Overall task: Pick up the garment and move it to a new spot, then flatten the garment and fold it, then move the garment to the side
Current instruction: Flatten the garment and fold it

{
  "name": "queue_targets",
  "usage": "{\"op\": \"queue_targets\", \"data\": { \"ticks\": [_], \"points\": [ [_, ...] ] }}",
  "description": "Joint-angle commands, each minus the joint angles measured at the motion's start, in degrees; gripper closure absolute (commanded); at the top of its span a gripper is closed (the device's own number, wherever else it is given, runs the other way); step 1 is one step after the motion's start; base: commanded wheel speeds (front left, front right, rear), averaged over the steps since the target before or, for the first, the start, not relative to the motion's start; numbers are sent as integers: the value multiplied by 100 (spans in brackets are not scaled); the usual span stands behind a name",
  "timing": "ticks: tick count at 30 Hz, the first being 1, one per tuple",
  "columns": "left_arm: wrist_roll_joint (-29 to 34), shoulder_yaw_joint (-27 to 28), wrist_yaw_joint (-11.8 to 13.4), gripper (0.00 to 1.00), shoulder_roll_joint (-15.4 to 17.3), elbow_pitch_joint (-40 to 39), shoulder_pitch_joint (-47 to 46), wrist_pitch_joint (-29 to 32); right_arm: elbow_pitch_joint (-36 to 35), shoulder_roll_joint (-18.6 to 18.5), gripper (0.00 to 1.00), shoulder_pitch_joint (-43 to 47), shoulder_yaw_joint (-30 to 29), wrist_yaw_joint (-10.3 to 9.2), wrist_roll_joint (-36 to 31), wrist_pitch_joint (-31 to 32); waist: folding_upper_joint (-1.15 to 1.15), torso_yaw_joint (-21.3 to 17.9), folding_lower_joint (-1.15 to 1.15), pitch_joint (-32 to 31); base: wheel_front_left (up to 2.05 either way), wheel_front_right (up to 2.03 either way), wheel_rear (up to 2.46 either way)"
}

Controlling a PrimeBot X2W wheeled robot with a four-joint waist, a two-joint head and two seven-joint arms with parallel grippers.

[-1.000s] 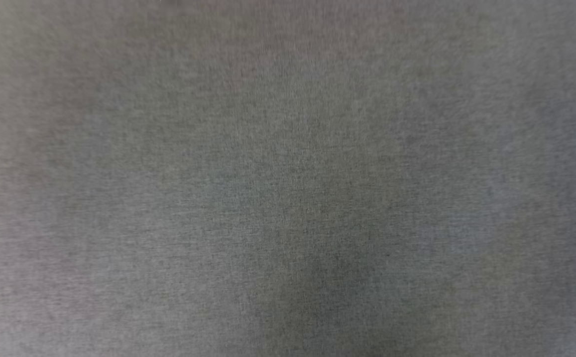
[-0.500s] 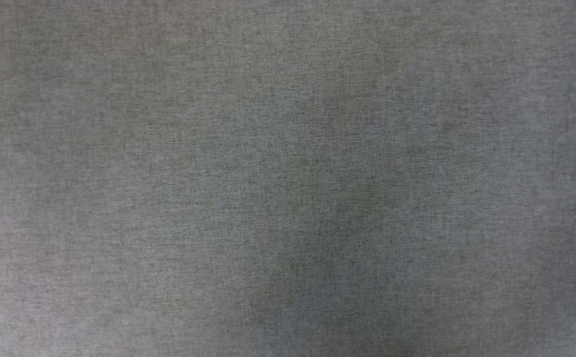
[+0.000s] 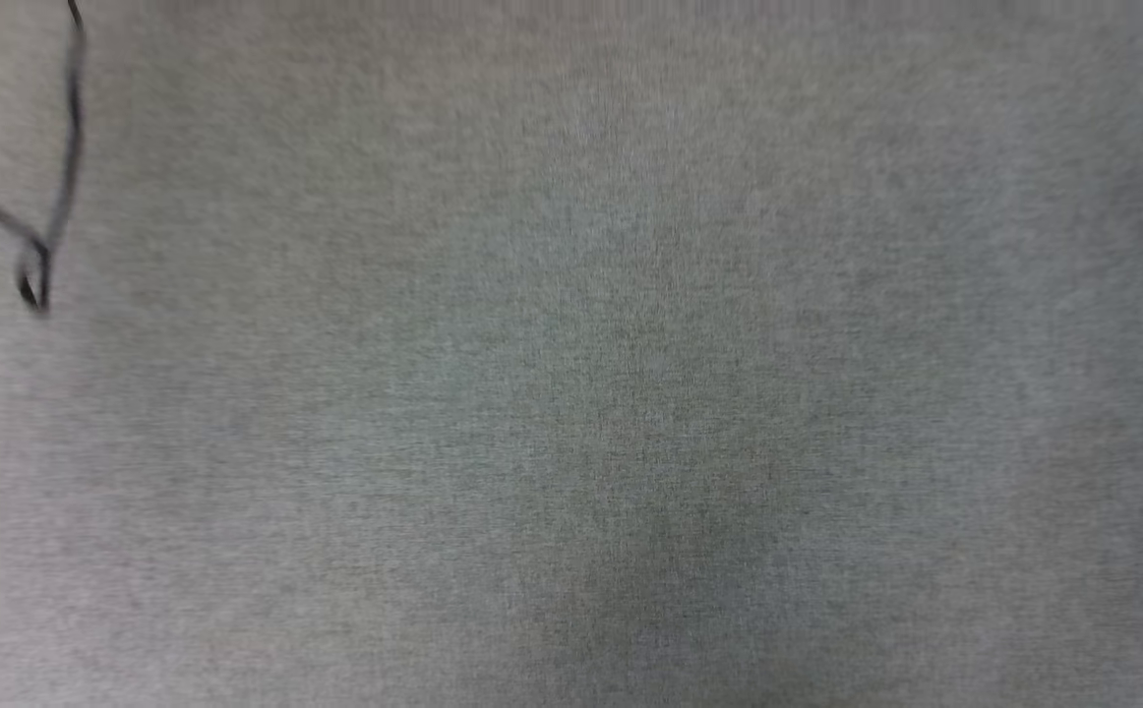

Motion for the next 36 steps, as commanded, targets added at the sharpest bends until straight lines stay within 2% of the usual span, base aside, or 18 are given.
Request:
{"op": "queue_targets", "data": {
  "ticks": [1,6,10,13,18,24,28,32,36],
  "points": [
    [-54,-44,16,100,99,-38,494,-46,-62,-114,100,452,74,-12,104,-61,0,58,-1,-520,0,0,0],
    [-129,-224,16,100,312,-352,1900,-58,-355,-230,100,1710,378,-13,423,23,0,93,-1,-1216,0,0,0],
    [-348,-136,172,100,492,-725,3105,-20,-726,-389,100,2687,475,-15,705,240,0,67,-1,-1694,0,0,0],
    [-555,-31,412,100,658,-1115,4068,45,-1063,-546,100,3399,400,-20,811,414,0,40,-1,-2014,0,0,0],
    [-874,147,971,100,827,-2164,5594,133,-1707,-682,100,4660,0,-40,780,637,0,62,-1,-2361,0,0,0],
    [-1338,380,1737,100,933,-3469,7397,304,-2591,-455,100,6400,-852,-42,593,1008,0,115,-1,-2854,0,0,0],
    [-1518,452,2151,100,1066,-4251,8271,482,-3329,-84,100,7458,-1439,-42,445,1384,0,169,-1,-3061,0,0,0],
    [-1663,516,2498,100,1184,-4926,8929,632,-4096,261,100,8272,-1918,-41,132,1815,0,211,-1,-3149,0,0,0],
    [-1686,613,2716,100,1284,-5516,9183,658,-4781,572,100,8693,-2249,-39,-96,2233,0,246,-1,-3064,0,0,0]
  ]
}}
